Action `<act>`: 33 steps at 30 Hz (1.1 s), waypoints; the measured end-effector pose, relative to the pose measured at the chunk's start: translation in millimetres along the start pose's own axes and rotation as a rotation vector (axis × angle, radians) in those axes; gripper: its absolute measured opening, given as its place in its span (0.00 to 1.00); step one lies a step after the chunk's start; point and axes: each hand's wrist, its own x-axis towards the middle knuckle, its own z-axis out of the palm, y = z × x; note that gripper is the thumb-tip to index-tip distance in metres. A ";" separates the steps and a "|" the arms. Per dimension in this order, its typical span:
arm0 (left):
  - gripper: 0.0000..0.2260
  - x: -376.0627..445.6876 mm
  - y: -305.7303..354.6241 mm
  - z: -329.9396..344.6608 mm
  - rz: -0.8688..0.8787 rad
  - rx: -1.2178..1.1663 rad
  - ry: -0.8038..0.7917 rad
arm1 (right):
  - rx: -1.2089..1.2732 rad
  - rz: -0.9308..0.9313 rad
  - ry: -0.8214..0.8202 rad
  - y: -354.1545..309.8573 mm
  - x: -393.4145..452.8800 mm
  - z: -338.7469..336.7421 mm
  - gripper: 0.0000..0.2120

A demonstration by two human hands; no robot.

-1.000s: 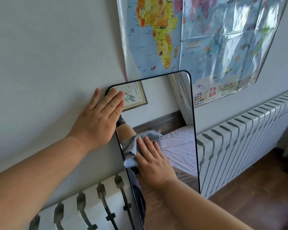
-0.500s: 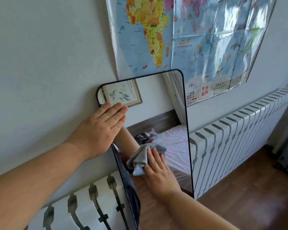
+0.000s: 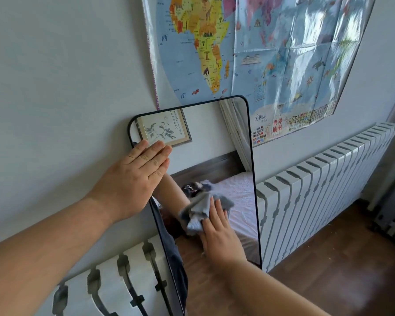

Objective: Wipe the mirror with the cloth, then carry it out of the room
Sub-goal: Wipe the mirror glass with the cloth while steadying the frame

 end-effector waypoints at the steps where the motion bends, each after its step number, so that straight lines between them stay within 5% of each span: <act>1: 0.27 0.0 0.2 -0.3 -0.001 -0.002 0.001 | 0.005 0.009 -0.024 0.4 -7.1 6.9 0.28; 10: 0.27 -1.3 0.2 6.2 -0.007 -0.018 -0.001 | -0.001 -0.041 0.169 -0.3 80.1 -77.8 0.32; 19: 0.26 -2.1 4.9 3.3 -0.035 -0.038 0.001 | -0.073 -0.081 0.007 0.8 -32.2 26.2 0.32; 24: 0.26 -1.2 5.3 1.2 -0.032 -0.029 -0.006 | -0.100 -0.195 0.123 -21.9 26.2 -17.5 0.42; 28: 0.26 -0.7 6.5 2.9 -0.043 -0.029 0.012 | -0.125 -0.259 0.245 -43.7 68.3 -46.2 0.33; 33: 0.26 0.5 9.0 2.8 -0.061 -0.047 0.000 | -0.226 -0.346 0.108 -29.3 15.5 13.5 0.47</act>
